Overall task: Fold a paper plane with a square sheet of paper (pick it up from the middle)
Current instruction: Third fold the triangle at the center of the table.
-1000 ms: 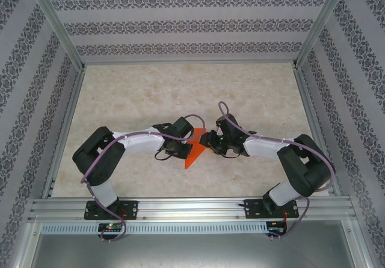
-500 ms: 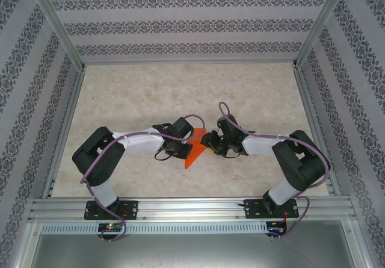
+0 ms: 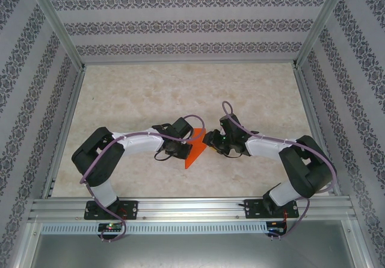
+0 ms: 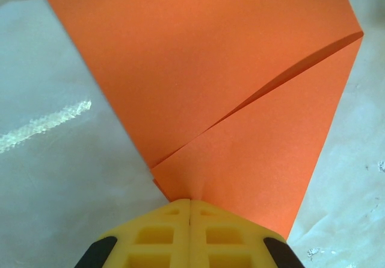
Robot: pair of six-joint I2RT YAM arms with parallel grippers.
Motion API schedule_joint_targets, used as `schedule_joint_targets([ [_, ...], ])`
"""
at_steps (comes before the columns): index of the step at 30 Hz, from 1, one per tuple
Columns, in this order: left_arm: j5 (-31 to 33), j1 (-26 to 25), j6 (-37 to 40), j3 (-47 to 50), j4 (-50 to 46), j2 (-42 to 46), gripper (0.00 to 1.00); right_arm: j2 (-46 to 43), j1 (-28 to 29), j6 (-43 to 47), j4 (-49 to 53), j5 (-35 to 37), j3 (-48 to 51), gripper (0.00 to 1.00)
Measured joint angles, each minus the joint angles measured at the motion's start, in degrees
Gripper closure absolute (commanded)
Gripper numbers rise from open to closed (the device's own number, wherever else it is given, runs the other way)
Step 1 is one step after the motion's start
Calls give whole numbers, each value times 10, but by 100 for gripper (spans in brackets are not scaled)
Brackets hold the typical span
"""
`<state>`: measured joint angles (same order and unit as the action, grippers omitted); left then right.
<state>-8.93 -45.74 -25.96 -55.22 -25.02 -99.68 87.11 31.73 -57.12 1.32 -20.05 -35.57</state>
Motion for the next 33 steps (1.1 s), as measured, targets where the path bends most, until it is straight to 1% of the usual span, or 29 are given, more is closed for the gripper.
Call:
schedule_joint_targets([
  [6,0,0,0,1,1,1,100,42,2,-11,-47,-26,2,61],
  [8,0,0,0,1,1,1,100,46,3,-16,-59,-30,2,67],
  [12,0,0,2,1,1,1,100,52,11,-26,-89,-36,2,67],
  [15,0,0,2,1,1,1,100,52,12,-25,-89,-36,1,64],
  [19,0,0,2,1,1,1,100,49,12,-14,-77,-36,0,70],
  [22,0,0,2,1,1,1,100,49,12,-1,-78,-44,-2,73],
  [25,0,0,2,3,1,4,99,59,12,28,-79,-68,-19,73],
  [29,4,0,2,14,0,16,97,92,12,63,-91,-109,-39,72],
  [30,5,0,2,14,-2,18,97,99,12,72,-91,-117,-39,68],
  [33,13,0,2,14,-4,23,94,113,12,93,-86,-132,-39,65],
])
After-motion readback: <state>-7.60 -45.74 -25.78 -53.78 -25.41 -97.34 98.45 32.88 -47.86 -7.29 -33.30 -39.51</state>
